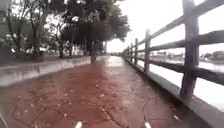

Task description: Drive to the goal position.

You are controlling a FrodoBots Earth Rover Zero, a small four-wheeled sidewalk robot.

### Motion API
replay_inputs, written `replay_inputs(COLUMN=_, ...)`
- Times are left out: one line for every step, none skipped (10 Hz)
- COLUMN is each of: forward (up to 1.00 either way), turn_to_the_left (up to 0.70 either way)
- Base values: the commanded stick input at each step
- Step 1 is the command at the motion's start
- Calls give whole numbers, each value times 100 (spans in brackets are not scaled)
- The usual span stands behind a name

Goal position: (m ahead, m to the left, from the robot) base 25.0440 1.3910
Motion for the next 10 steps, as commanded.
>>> replay_inputs(forward=50, turn_to_the_left=0)
replay_inputs(forward=50, turn_to_the_left=0)
replay_inputs(forward=50, turn_to_the_left=0)
replay_inputs(forward=50, turn_to_the_left=0)
replay_inputs(forward=50, turn_to_the_left=0)
replay_inputs(forward=50, turn_to_the_left=0)
replay_inputs(forward=50, turn_to_the_left=0)
replay_inputs(forward=50, turn_to_the_left=0)
replay_inputs(forward=50, turn_to_the_left=0)
replay_inputs(forward=50, turn_to_the_left=0)
